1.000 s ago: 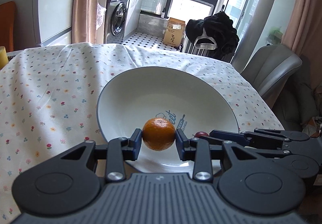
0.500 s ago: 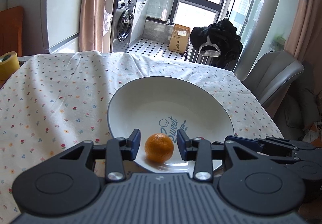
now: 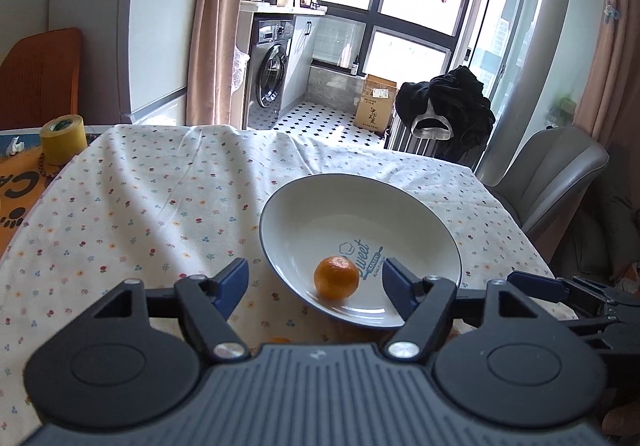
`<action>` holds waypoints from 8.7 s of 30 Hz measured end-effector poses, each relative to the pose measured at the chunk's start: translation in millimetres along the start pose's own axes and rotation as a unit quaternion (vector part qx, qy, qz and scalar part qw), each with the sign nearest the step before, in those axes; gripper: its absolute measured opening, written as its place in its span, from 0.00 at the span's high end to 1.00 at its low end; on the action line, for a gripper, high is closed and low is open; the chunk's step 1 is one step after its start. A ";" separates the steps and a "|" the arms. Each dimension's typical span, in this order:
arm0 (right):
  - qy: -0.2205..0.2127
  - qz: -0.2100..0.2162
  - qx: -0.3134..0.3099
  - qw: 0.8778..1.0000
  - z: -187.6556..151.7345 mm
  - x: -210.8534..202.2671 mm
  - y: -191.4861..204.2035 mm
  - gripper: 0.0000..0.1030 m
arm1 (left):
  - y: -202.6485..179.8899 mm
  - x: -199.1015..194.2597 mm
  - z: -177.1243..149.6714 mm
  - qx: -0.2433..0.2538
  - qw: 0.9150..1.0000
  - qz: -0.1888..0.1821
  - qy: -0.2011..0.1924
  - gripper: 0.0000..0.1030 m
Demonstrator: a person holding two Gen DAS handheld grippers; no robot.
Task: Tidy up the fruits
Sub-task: 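Withdraw both open grippers from the bowl back toward the remaining fruit, then grasp a second mandarin with the left gripper while the right grasps a peeled pomelo segment, then lower the mandarin into the bowl with the left gripper while the right releases the pomelo segment there, then withdraw both open grippers from the bowl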
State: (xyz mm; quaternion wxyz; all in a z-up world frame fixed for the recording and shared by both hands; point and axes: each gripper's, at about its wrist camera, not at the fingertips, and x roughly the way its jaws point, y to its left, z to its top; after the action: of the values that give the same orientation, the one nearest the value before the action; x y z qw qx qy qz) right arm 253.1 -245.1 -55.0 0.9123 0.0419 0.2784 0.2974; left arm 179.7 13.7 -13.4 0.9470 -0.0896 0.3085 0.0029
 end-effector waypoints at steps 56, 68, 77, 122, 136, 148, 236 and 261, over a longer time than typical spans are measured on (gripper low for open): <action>0.025 -0.049 -0.011 0.998 -45.3 -0.1 22.4 0.00 | 39.1 -24.6 -68.9 -0.029 1.000 -0.002 0.002 0.32; 0.047 -0.052 -0.026 0.997 -47.7 23.2 31.8 0.00 | 39.4 -0.7 -72.8 -0.034 0.999 -0.012 0.029 0.46; 0.052 -0.058 -0.040 0.996 -46.6 35.2 37.0 0.00 | 40.9 3.6 -75.2 -0.042 0.998 -0.026 0.040 0.63; 0.009 -0.060 -0.053 0.997 -32.6 -0.5 29.1 0.13 | 13.4 -18.7 -54.2 -0.018 0.999 -0.030 0.003 0.63; -0.007 -0.051 -0.047 0.998 -19.1 5.3 21.2 0.13 | 5.6 -5.1 -38.5 -0.007 0.999 -0.033 0.000 0.63; -0.008 -0.045 -0.042 0.998 -11.0 19.7 15.2 0.13 | 1.4 9.7 -26.5 -0.004 1.000 -0.031 0.003 0.63; -0.030 -0.027 -0.015 0.999 -6.2 -34.1 29.3 0.00 | 29.7 -69.4 -38.1 -0.047 0.997 0.017 -0.053 0.00; 0.010 -0.048 -0.009 0.999 -28.8 -27.0 20.9 0.00 | 28.7 -56.5 -66.1 -0.048 0.999 -0.016 -0.020 0.18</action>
State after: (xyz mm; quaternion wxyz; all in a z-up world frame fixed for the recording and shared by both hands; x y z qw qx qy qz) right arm 208.9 -245.8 -61.1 0.9229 0.0173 0.2868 0.2562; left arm 93.6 33.4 -37.7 0.9474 -0.1400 0.2877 0.0045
